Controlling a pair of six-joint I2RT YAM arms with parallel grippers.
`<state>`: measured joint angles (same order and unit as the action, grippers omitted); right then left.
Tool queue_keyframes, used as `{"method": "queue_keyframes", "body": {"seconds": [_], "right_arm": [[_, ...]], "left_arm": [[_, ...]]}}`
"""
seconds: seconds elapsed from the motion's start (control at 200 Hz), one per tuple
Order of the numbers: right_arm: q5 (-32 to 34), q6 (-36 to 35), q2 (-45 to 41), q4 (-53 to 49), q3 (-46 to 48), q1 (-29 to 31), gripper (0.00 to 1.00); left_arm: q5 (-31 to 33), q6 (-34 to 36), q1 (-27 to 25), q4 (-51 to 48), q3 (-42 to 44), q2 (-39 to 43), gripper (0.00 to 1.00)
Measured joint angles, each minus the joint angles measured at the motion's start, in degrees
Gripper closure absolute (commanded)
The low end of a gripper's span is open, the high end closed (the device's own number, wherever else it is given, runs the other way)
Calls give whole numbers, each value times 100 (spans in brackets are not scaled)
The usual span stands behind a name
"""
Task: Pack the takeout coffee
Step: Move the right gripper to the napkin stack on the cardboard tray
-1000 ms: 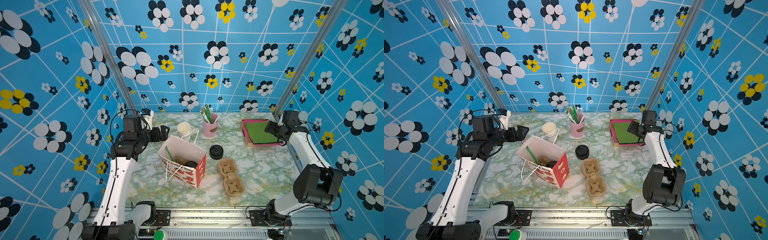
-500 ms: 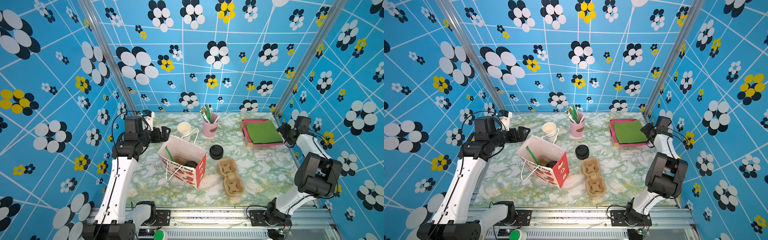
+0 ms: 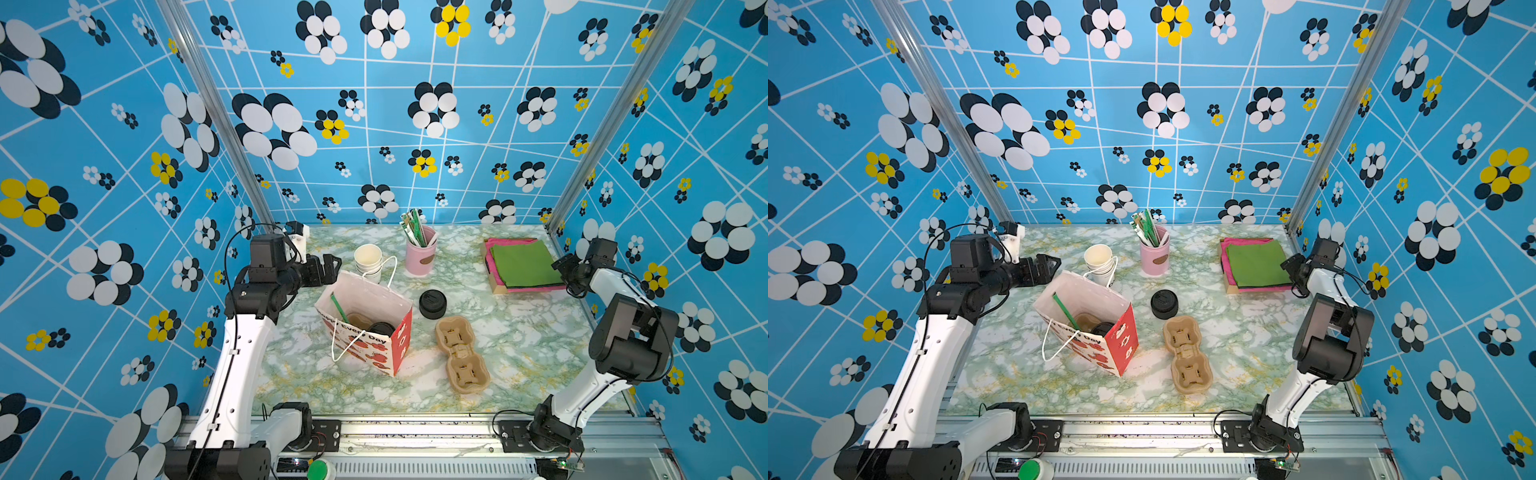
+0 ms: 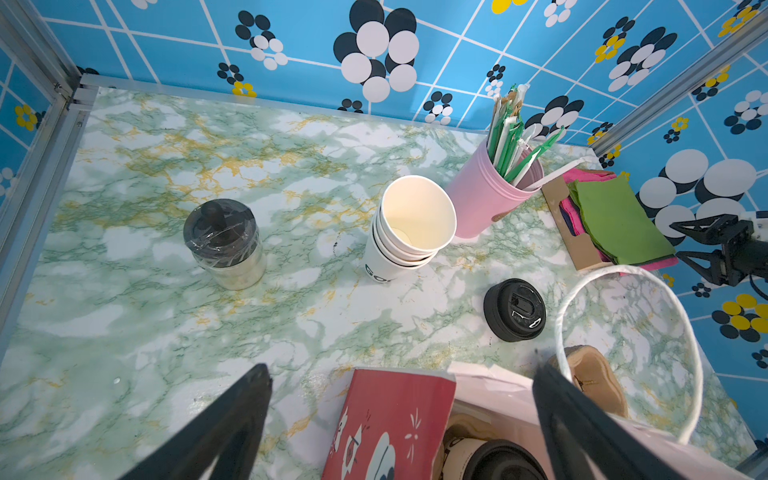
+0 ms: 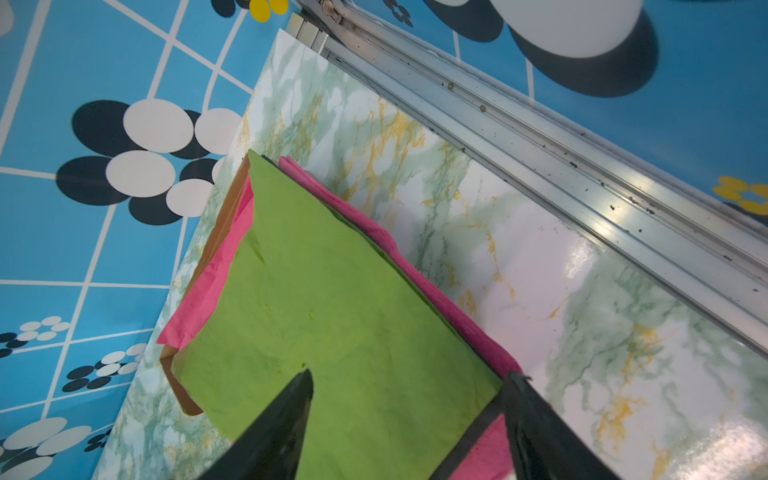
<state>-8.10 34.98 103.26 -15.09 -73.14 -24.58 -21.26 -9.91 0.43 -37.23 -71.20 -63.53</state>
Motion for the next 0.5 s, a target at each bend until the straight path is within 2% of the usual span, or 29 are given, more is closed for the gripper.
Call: {"method": "queue_keyframes", "body": {"seconds": [0.275,0.5], "right_arm": [[-9,85,114,79,0,-9,32],[-107,212,192,101,0,-11,50]], "left_arm": [[2,0,0,2,35,24,1],[2,2,0,9,57,24,1]]}}
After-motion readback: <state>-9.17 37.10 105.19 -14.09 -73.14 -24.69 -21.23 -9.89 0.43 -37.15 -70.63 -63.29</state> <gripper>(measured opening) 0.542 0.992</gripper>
